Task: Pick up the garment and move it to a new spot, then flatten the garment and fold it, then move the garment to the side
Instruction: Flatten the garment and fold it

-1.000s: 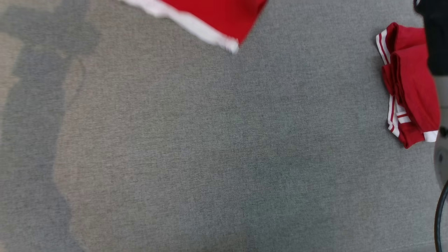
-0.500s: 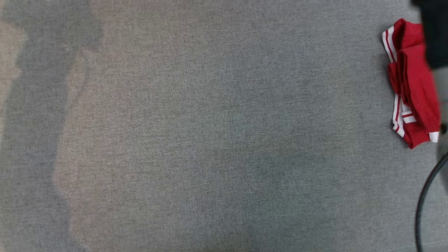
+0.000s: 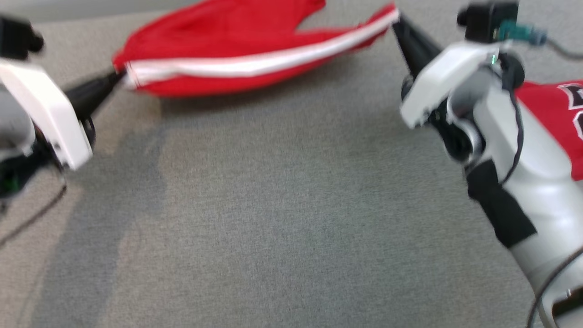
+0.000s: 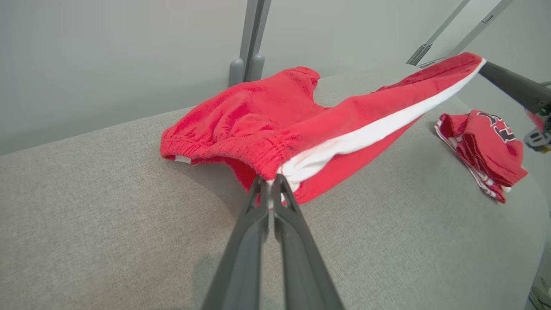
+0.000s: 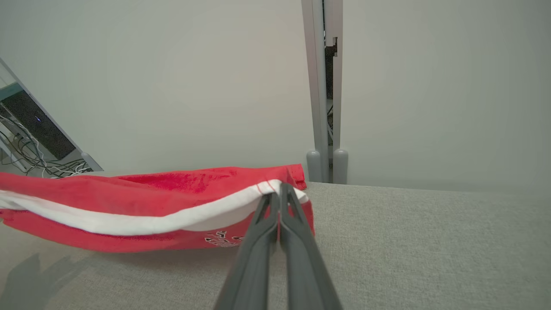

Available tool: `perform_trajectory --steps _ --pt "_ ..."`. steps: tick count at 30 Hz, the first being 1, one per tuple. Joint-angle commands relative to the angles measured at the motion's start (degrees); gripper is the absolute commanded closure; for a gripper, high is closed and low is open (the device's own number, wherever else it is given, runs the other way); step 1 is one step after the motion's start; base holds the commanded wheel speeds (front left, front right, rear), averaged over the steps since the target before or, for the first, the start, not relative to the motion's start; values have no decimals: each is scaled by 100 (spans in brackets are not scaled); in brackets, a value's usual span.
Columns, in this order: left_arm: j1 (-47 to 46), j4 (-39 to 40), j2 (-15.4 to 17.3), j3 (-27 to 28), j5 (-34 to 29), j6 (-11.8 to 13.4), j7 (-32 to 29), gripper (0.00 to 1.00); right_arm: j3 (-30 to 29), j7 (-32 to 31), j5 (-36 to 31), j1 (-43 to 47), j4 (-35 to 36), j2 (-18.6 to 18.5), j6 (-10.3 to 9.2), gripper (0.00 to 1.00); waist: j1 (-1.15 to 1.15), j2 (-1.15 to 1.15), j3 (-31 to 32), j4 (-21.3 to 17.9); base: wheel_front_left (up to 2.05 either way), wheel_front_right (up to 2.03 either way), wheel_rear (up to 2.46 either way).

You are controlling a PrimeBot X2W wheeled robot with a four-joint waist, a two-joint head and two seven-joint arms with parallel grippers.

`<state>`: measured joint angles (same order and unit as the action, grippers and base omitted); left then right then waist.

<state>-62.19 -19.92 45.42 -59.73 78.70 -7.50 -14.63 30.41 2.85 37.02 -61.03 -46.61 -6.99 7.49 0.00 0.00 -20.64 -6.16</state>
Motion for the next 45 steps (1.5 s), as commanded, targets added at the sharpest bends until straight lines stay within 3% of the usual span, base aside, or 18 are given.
perform_trajectory --steps 1,10,16,21,24,30,39,45 --pt "147 50 45 -41 50 2 47 100 43 -66 85 189 75 -98 1 100 0 0 443 -51 0 0 0" --pt "1657 596 168 -847 -11 93 299 100 617 -1534 924 2167 1528 -1201 0 100 0 0 1519 18 0 0 0" --pt "2306 1326 298 -1157 -305 473 241 100 207 -2356 1245 3239 2747 -1841 1 100 0 0 1864 96 0 0 0" --pt "2803 2138 489 -1241 -285 841 30 100 -536 -3112 1023 4170 3621 -2114 0 100 0 0 1953 183 0 0 0" --pt "3011 2557 596 -1274 -213 950 -119 100 -1049 -3617 782 4680 4118 -2022 1 100 0 0 1923 252 0 0 0" --pt "3065 2873 723 -1243 -117 1041 -245 100 -1877 -4484 175 5271 5133 -1463 1 100 0 0 1781 391 0 0 0" --pt "2849 2730 701 -969 325 740 -261 100 -2371 -5098 -380 5238 5843 -873 1 100 0 0 1535 532 0 0 0" --pt "2481 2356 832 -558 833 472 -413 100 -2718 -5260 -422 4776 5764 -644 1 100 0 0 1222 645 0 0 0"
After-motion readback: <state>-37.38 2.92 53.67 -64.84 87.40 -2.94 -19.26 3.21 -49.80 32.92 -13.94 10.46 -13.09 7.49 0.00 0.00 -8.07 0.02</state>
